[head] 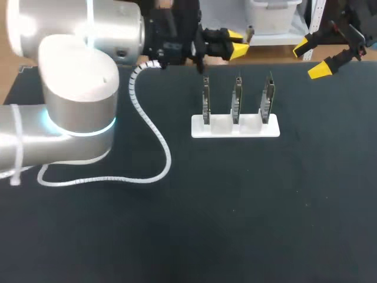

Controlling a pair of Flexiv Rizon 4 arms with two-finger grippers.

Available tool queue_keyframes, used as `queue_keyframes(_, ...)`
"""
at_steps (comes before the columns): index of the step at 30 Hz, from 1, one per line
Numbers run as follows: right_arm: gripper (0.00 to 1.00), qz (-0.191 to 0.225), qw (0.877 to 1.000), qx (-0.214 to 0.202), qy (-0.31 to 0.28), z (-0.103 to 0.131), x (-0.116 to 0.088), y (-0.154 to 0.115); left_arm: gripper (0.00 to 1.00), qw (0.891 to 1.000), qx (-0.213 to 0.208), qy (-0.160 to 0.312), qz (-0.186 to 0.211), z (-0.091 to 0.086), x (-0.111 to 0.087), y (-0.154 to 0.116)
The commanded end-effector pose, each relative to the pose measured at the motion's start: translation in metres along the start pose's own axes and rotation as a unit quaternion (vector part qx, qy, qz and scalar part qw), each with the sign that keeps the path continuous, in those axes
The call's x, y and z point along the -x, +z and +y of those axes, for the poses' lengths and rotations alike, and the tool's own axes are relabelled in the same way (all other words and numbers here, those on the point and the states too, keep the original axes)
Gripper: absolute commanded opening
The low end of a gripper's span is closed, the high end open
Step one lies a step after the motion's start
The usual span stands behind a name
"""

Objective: Pick up the optical module with the left hand, and insert it into the network port with the right hand.

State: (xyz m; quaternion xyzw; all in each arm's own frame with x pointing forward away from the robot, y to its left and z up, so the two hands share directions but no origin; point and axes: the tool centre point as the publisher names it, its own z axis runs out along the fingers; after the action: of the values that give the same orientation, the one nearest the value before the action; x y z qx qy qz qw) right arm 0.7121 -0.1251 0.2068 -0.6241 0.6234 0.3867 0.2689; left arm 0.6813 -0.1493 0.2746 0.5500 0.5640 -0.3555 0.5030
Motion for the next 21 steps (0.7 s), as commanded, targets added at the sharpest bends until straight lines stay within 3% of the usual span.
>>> queue_keyframes(1, 1.0, 0.0, 1.0, -0.002, -0.001, 0.002, 0.0, 0.001, 0.0, 0.998, -0.024, -0.004, -0.051, 0.017, -0.008, 0.024)
queue_keyframes(7, 1.0, 0.0, 1.0, -0.002, -0.001, 0.002, 0.0, 0.001, 0.0, 0.997, -0.029, -0.002, -0.067, 0.021, -0.003, 0.041)
queue_keyframes(11, 1.0, 0.0, 1.0, -0.002, -0.001, 0.002, 0.0, 0.001, 0.0, 0.996, -0.036, -0.006, -0.076, 0.012, -0.001, 0.056)
queue_keyframes(21, 1.0, 0.0, 1.0, -0.002, -0.001, 0.002, 0.0, 0.001, 0.0, 0.997, -0.031, -0.042, -0.058, -0.007, -0.025, 0.066)
